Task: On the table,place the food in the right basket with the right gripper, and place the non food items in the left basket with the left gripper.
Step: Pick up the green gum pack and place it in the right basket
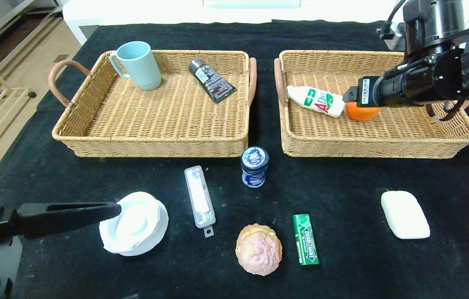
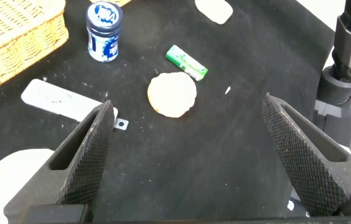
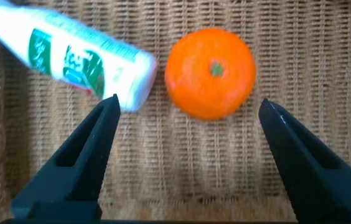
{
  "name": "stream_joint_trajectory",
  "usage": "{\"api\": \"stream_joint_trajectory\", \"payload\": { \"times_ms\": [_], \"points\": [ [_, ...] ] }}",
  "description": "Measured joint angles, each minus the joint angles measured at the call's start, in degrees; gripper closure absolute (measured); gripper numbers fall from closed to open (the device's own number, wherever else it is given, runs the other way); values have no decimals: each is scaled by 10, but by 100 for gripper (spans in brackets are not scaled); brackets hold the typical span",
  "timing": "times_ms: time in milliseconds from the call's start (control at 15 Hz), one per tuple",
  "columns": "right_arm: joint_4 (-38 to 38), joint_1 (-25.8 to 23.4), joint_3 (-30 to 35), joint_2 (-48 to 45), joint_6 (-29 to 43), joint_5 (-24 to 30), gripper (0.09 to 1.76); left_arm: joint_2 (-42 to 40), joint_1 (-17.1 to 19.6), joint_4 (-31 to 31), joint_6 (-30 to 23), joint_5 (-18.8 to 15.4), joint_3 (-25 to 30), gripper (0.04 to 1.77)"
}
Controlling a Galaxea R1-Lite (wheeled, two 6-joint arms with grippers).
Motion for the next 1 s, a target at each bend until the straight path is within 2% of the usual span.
{"api": "stream_joint_trajectory", "payload": {
  "times_ms": [200, 733, 1000],
  "points": [
    [21, 33, 50, -39, 5, 0, 19, -1, 0, 0, 0, 0, -1, 9],
    [36, 163, 224, -129, 64, -1, 16, 1, 0, 5, 1, 0, -1, 9],
    [37, 205, 275, -142, 100, -3, 15, 3, 0, 3, 1, 0, 0, 9]
  ]
}}
